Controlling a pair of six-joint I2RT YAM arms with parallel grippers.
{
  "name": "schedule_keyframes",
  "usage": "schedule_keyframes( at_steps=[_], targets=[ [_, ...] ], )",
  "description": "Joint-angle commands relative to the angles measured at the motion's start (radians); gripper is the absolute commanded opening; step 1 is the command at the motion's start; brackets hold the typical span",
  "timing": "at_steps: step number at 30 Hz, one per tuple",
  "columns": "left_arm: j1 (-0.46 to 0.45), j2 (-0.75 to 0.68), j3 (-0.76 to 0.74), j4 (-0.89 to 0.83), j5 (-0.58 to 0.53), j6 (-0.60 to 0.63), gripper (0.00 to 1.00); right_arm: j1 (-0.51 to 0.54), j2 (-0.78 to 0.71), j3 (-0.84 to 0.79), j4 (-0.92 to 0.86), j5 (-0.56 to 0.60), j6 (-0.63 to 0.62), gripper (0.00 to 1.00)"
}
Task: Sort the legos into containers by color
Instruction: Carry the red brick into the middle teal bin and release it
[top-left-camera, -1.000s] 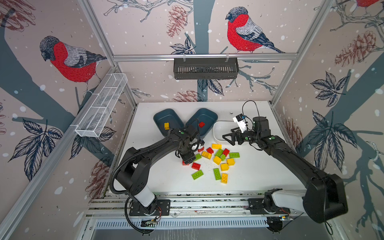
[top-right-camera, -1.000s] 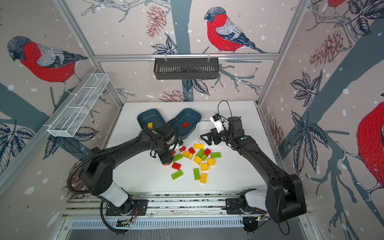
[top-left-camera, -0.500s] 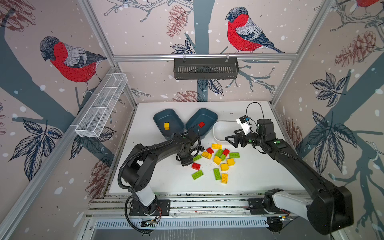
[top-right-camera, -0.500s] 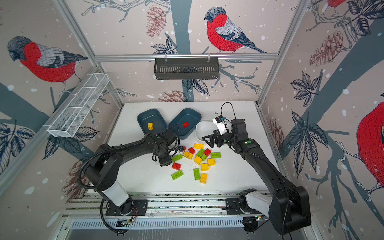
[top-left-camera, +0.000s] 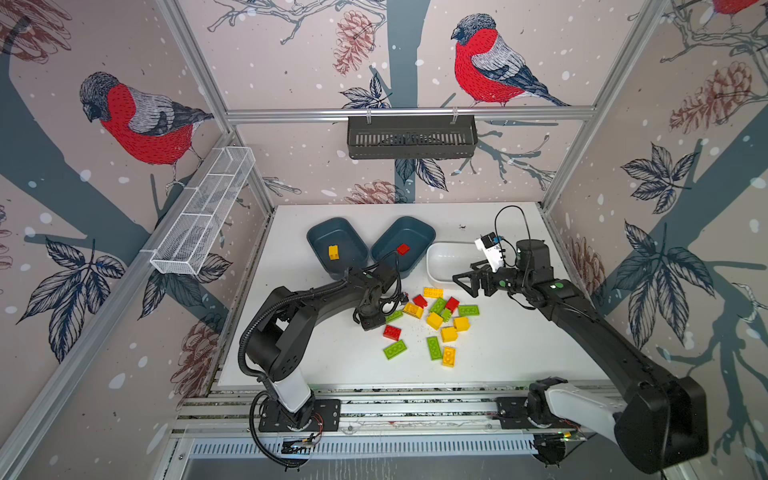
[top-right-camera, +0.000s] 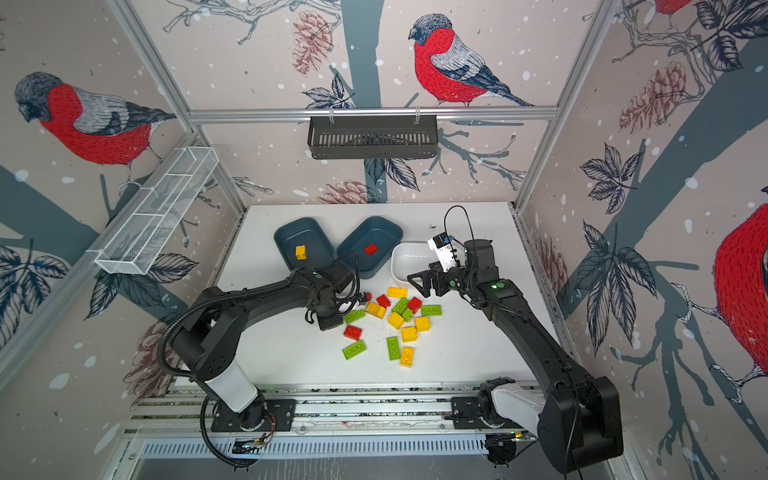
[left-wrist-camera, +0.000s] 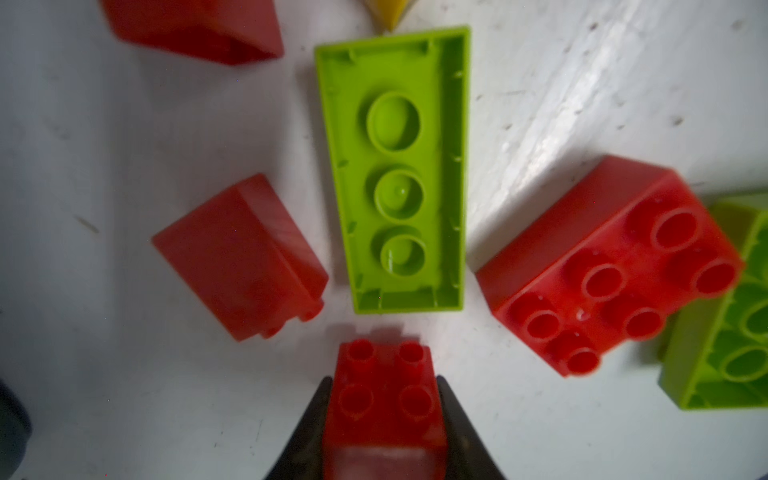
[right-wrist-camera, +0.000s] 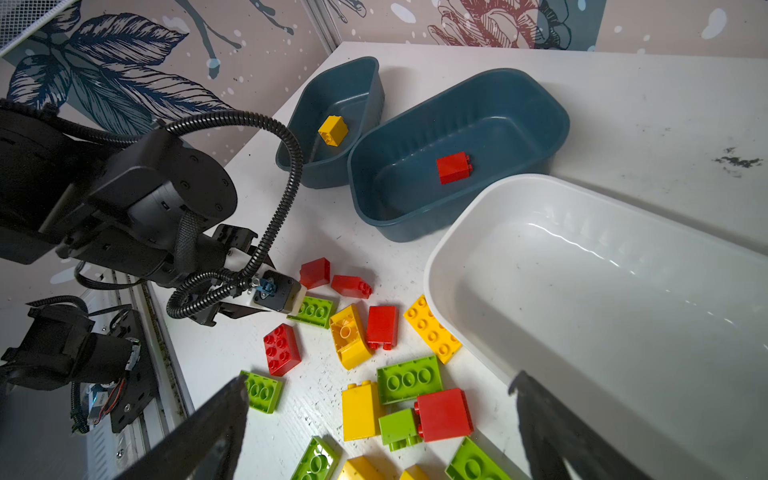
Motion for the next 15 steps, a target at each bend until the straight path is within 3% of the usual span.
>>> schedule_keyframes(
  at_steps=[1,7,15],
  targets=[
    [0.000,-0.009,0.060,-0.089,0.039,-0.046,0.20,-0.003,-0.004,0.003,0.014,0.004,-0.012,0.99],
    [0.025,-0.005,0.303,-0.150,0.089,-0.160,0.22,-0.013,0.009,0.013,0.039,-0.004,-0.006,1.00],
    [0.104,0.222,0.694,-0.106,0.010,-0.416,0.21,-0.027,0.031,0.039,0.053,-0.009,-0.012,1.00]
  ],
)
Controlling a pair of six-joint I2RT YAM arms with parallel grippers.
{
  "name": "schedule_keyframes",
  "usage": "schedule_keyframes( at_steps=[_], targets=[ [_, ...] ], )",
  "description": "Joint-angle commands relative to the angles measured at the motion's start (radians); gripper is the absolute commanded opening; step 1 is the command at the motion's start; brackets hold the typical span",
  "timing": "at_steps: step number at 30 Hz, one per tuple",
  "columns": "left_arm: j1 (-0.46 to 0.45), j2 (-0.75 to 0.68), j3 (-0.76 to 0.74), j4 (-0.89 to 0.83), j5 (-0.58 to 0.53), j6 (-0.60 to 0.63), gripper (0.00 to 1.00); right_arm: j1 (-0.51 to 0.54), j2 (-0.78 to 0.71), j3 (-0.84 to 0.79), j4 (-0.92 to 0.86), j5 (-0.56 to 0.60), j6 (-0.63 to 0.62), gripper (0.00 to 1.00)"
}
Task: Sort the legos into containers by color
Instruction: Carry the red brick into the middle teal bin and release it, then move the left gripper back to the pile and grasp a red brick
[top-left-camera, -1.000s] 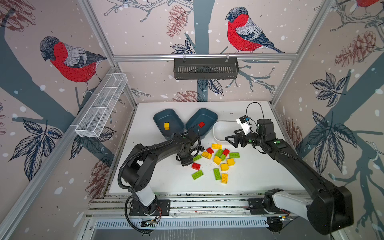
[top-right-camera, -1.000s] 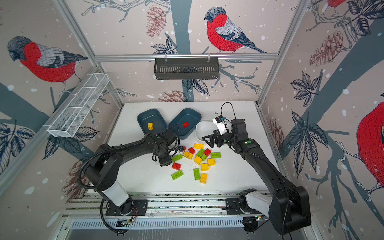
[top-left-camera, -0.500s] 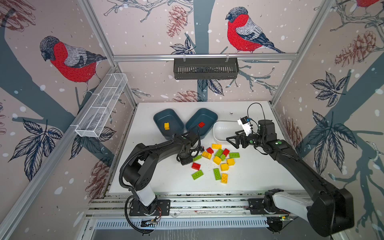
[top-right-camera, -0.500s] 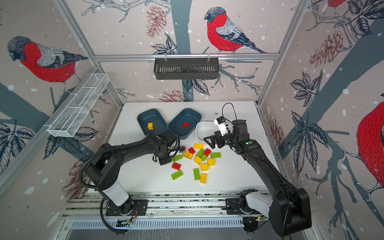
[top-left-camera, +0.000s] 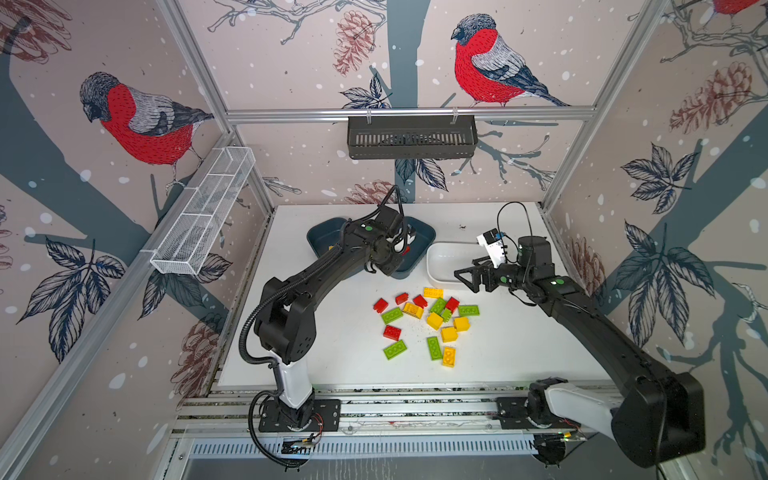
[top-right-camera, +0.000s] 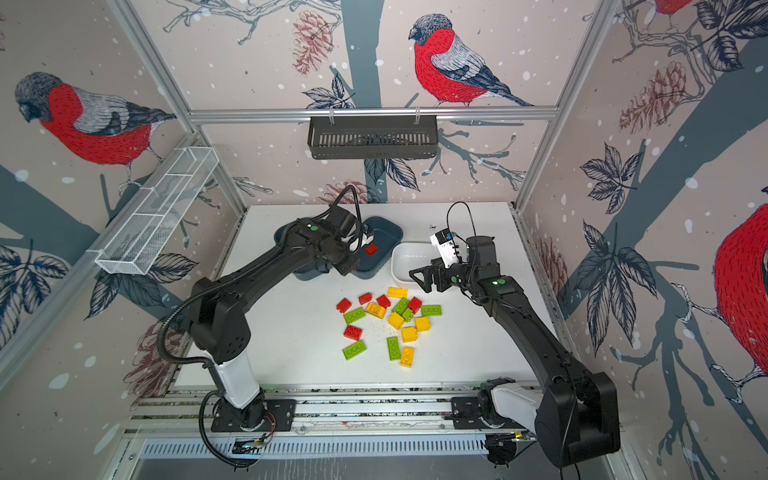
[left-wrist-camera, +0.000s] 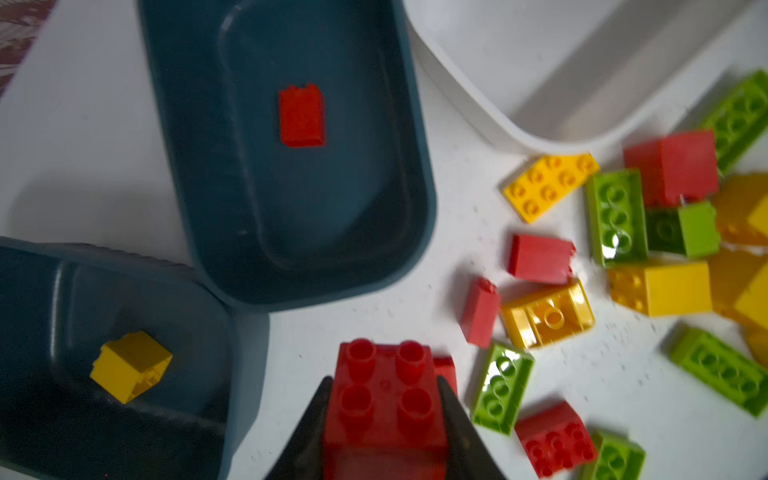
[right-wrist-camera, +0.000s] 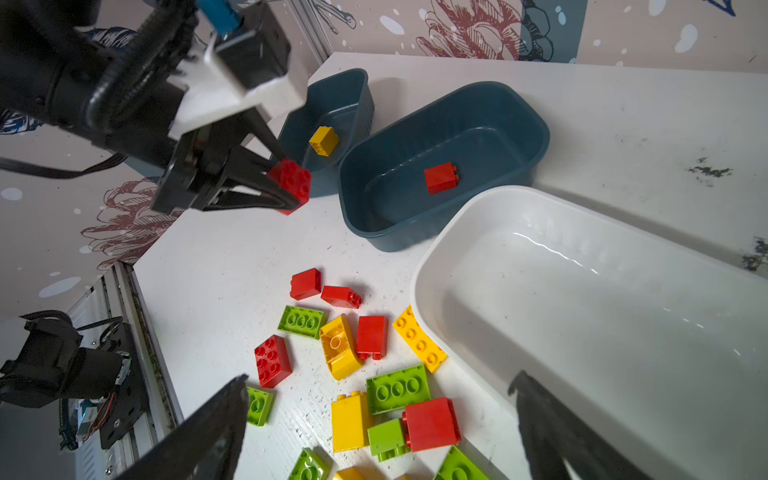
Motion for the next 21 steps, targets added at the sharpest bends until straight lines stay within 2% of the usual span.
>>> schedule_keyframes(
  at_steps=[1,7,12,15,18,21],
  targets=[
    [0.016,0.091,0.108,0.009,-0.049,-0.151,0.20,-0.004,0.003,0.008,0.050,-0.008,-0.009,0.99],
    [0.038,0.318,0.330,0.010,-0.179,-0.273,0.20,-0.007,0.007,0.009,0.074,-0.005,-0.001,1.00],
    [0.047,0.457,0.427,0.014,-0.246,-0.287,0.22,-0.009,0.012,0.004,0.077,-0.002,-0.009,0.99],
    [0.046,0.512,0.490,-0.016,-0.263,-0.286,0.33,-0.008,0.016,0.004,0.063,-0.001,-0.026,0.99],
    [0.045,0.498,0.497,-0.029,-0.247,-0.299,0.60,-0.009,0.009,0.001,0.054,0.004,-0.031,0.99],
    [0.045,0.430,0.438,-0.024,-0.204,-0.321,0.65,-0.009,0.001,-0.009,0.054,0.005,-0.030,0.99]
  ],
)
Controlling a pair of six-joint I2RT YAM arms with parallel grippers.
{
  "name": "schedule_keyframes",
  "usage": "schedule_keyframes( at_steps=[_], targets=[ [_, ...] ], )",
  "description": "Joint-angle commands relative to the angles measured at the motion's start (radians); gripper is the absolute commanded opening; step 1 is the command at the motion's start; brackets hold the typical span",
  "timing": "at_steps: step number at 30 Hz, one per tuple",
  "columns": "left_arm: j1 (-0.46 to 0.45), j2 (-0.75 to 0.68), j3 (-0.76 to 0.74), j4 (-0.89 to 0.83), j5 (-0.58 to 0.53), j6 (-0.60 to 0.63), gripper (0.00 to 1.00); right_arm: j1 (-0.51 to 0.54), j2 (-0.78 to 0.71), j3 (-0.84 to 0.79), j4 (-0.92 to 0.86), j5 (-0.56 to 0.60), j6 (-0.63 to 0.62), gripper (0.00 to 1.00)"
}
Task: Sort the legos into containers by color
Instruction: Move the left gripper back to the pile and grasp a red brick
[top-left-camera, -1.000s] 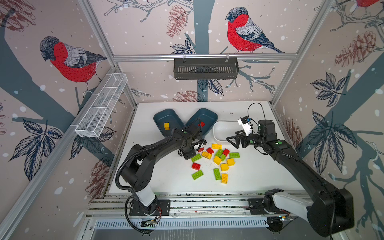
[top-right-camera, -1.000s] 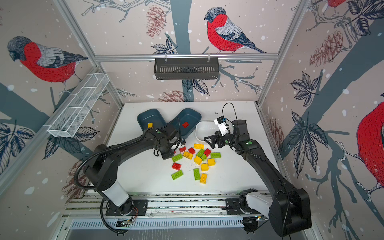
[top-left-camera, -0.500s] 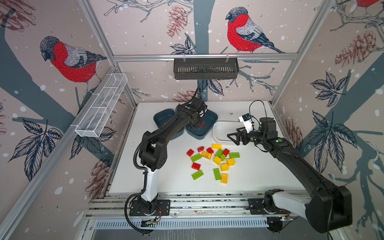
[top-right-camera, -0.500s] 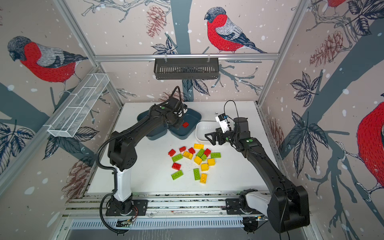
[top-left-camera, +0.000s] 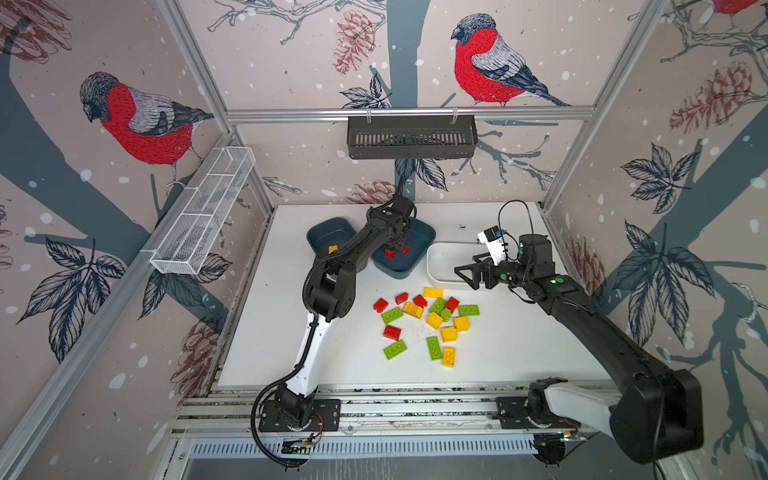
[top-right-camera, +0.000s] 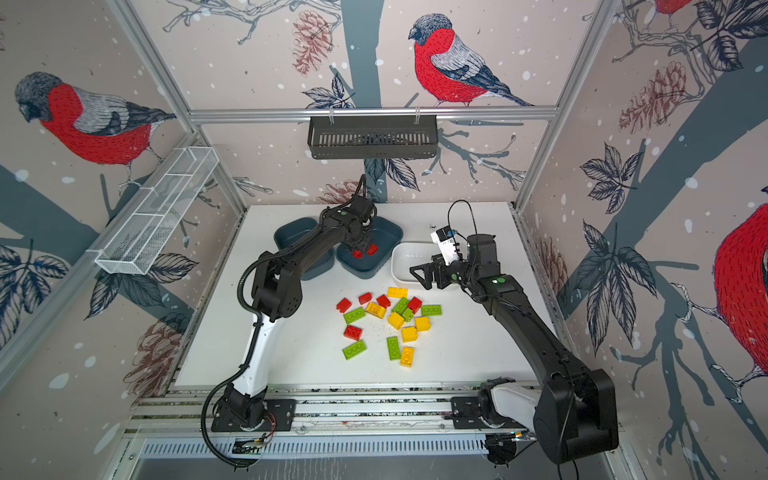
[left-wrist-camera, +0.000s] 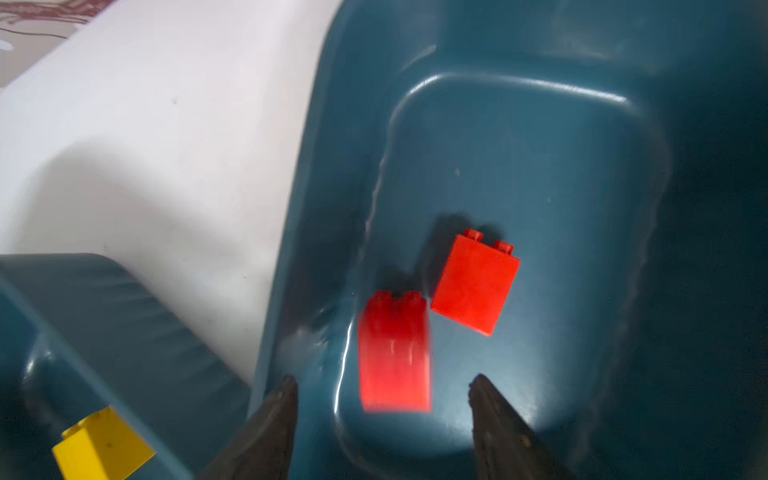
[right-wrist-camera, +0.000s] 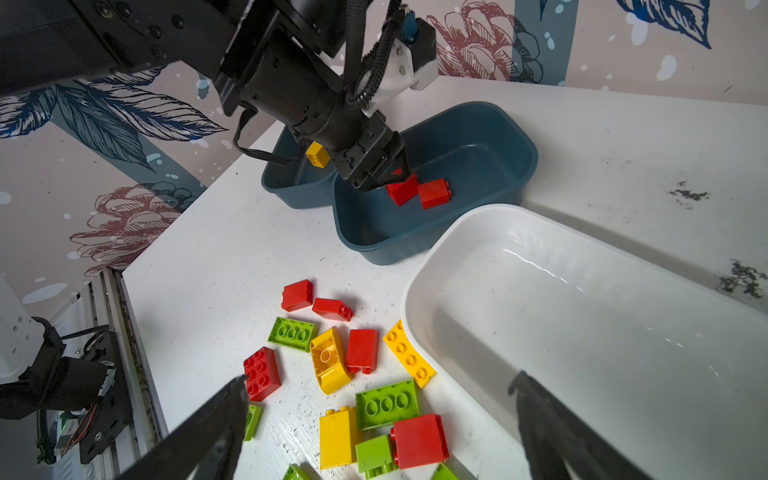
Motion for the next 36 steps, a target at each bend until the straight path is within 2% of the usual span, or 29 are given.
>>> schedule_keyframes(
  at_steps=[1,4,11,16,21,29,36],
  targets=[
    [0.002,-0.076,-0.050,-0.031,0.047,-0.046,0.68,0.000,-0.009,-0.007,0.012,0.003,-0.011,1.00],
    [-0.007,-0.171,-0.139,-0.066,0.093,-0.081,0.72,-0.001,-0.013,-0.015,0.011,0.003,-0.011,0.99],
    [-0.071,-0.417,-0.460,-0.096,0.152,-0.131,0.70,-0.001,-0.016,-0.023,0.001,-0.001,-0.011,0.99],
    [-0.085,-0.529,-0.701,-0.025,0.204,-0.171,0.67,-0.002,-0.018,-0.030,-0.003,-0.008,-0.008,1.00],
    [-0.102,-0.580,-0.873,0.107,0.228,-0.141,0.63,0.001,-0.021,-0.040,-0.001,-0.011,-0.006,0.99],
    [-0.102,-0.520,-0.936,0.192,0.199,-0.108,0.58,0.004,-0.034,-0.050,-0.008,-0.004,-0.002,0.99],
    [-0.100,-0.494,-0.951,0.224,0.157,-0.096,0.49,0.004,-0.049,-0.064,-0.021,0.009,-0.007,0.99]
  ],
)
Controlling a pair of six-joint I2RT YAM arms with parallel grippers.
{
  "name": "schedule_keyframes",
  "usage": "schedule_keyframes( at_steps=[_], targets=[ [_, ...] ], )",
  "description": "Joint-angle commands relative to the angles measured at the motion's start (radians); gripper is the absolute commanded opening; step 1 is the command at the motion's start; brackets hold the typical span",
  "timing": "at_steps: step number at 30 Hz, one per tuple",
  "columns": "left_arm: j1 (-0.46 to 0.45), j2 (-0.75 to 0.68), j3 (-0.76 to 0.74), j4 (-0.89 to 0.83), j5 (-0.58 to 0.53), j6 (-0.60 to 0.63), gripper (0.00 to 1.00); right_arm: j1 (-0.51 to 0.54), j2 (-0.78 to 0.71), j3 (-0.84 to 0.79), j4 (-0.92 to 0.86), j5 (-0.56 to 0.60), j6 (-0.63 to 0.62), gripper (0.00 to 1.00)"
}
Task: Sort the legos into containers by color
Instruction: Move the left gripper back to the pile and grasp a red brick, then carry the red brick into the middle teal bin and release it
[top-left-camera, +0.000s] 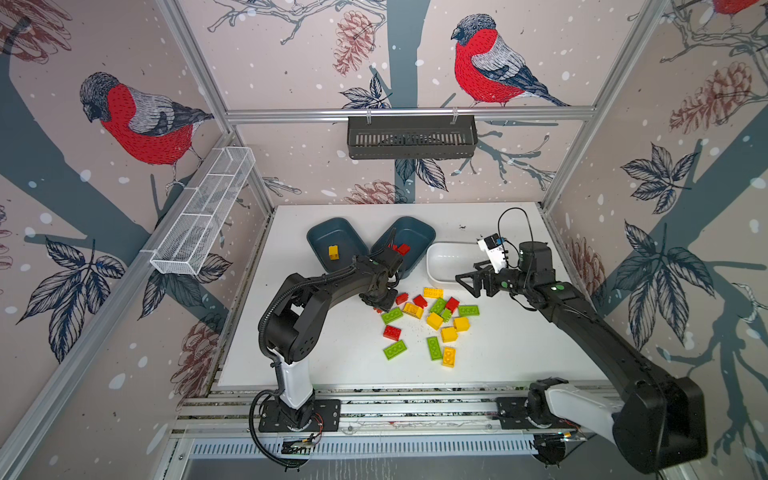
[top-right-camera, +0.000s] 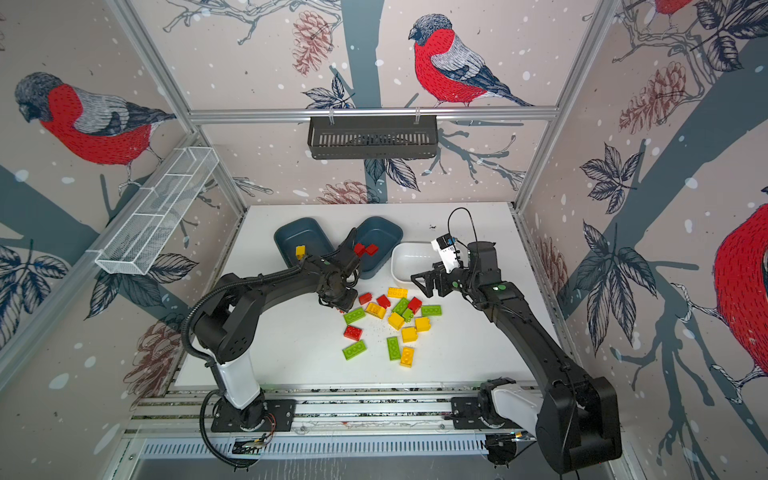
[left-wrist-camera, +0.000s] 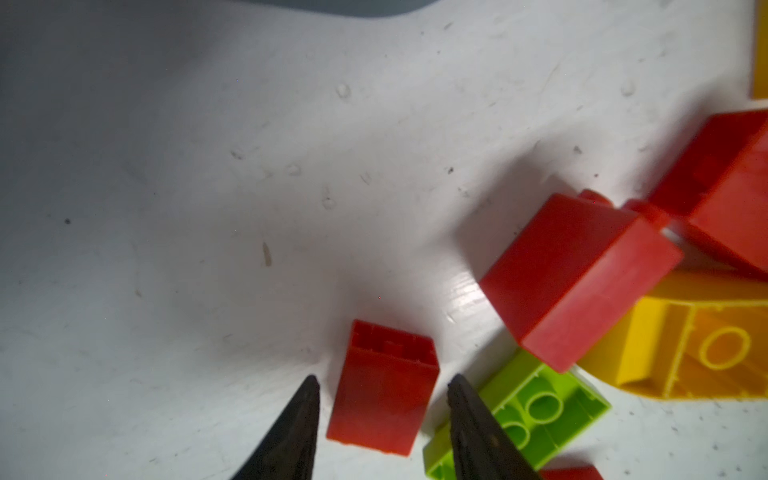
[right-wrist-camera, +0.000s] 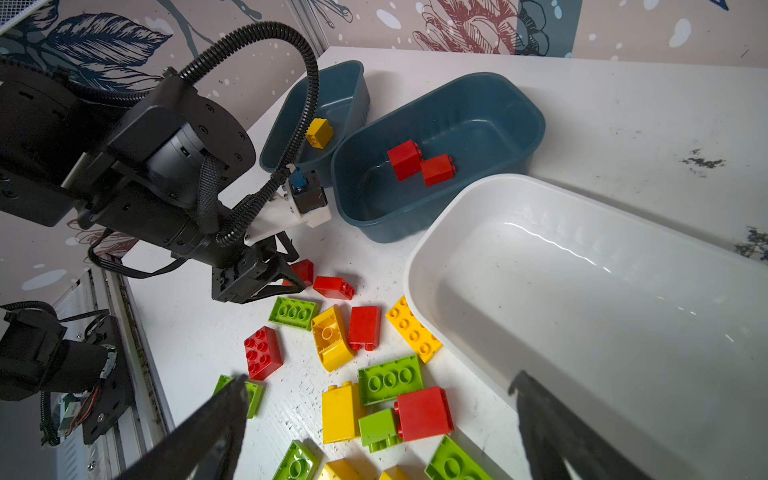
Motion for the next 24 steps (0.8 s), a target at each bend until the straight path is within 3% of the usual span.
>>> schedule_keyframes(
  at_steps=[1,9,16,24],
  targets=[
    [0.003,0.008,-0.010,0.029,-0.027,0.017,0.48,0.003,-0.008,-0.004,-0.009,0.009,-0.005,0.99],
    [0.011,0.021,-0.036,0.035,-0.007,0.013,0.44,0.001,-0.008,-0.003,-0.007,0.007,-0.004,0.99],
    [0.030,-0.008,-0.040,0.030,0.039,-0.004,0.27,0.003,0.001,0.003,-0.004,0.005,-0.008,0.99],
    [0.072,-0.014,0.194,-0.025,0.089,-0.006,0.27,0.000,0.025,0.023,0.013,0.006,-0.005,1.00]
  ],
)
